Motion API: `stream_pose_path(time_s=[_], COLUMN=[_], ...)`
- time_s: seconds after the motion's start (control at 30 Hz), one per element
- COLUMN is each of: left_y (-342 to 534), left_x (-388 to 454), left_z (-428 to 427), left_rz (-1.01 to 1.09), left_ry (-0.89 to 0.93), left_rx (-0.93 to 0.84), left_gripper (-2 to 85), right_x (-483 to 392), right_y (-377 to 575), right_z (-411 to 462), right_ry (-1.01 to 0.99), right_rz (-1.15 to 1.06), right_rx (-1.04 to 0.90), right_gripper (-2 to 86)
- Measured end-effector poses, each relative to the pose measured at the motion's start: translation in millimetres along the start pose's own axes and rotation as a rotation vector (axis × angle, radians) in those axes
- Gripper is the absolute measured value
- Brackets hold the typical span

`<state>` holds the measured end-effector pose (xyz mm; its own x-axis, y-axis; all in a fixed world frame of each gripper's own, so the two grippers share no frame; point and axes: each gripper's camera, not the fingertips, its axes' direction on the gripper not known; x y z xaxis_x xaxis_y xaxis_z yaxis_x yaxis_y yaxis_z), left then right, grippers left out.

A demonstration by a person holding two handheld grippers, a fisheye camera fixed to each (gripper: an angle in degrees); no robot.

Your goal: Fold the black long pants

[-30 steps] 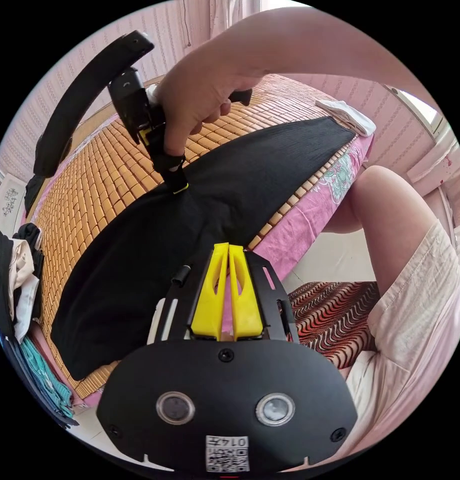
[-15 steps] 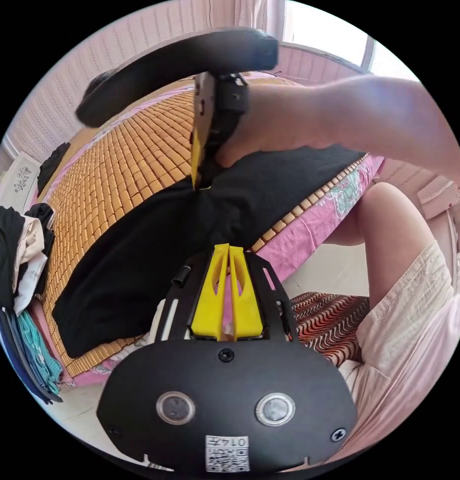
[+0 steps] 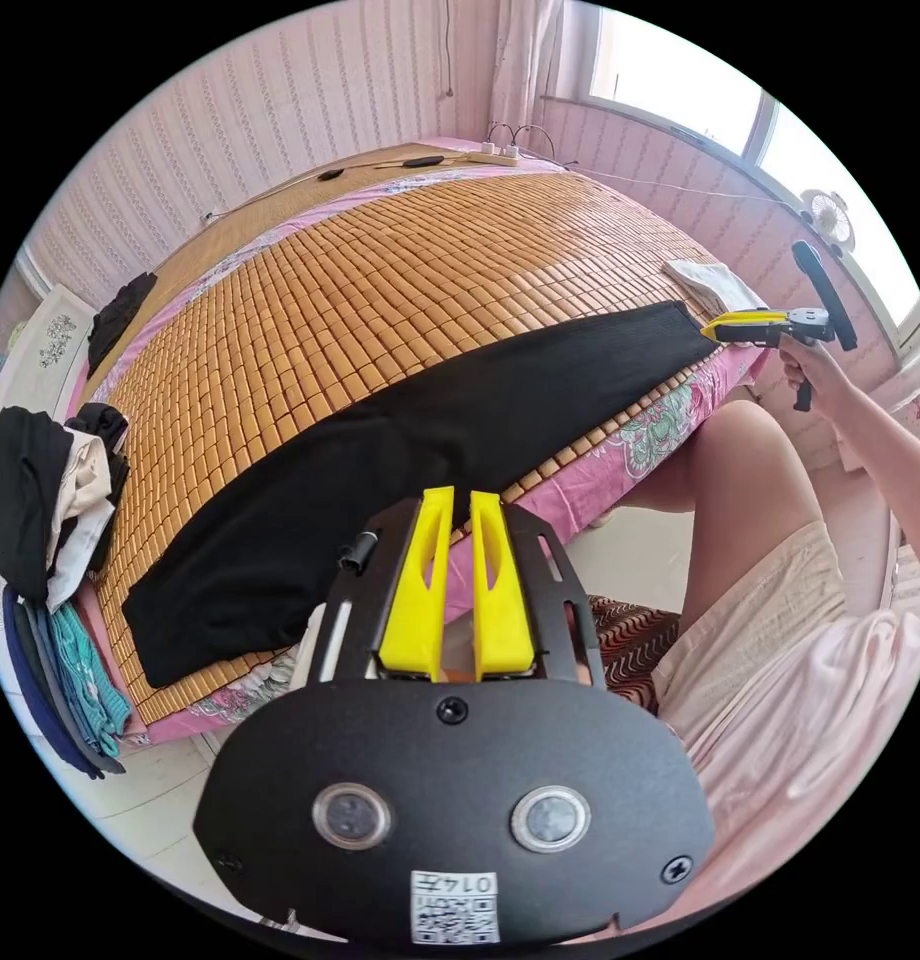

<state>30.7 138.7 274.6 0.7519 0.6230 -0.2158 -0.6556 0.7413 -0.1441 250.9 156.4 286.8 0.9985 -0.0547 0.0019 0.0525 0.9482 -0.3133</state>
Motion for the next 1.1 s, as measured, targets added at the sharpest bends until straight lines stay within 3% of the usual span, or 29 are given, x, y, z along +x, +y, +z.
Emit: stream_pose_path(time_s=[0.27, 0.47, 0.8, 1.1], left_y=[-48.3, -72.6, -79.8, -88.5], left_x=[30.8, 36.3, 2.0, -15.9], left_z=[23.2, 45.5, 53.9, 68.3], left_rz=[0.046, 0.049, -0.036, -0.072], left_ry=[-0.019, -0.029, -0.057, -0.075], left_rx=[-0.075, -0.148, -0.195, -0.256], left_gripper=[6.0, 6.3, 6.8, 7.2], right_x=[47.9, 46.6, 60.3, 82.5], right_y=[6.6, 18.2, 18.6, 23.2], right_z=[35.5, 38.7, 41.3, 39.2], right_ry=[-0.010, 0.151, 0.180, 0.257], right_rz=[0.053, -0.058, -0.167, -0.173], right_rx=[-0.045, -0.015, -0.063, -0.062], right_gripper=[14.3, 10.4, 4.8, 6.7])
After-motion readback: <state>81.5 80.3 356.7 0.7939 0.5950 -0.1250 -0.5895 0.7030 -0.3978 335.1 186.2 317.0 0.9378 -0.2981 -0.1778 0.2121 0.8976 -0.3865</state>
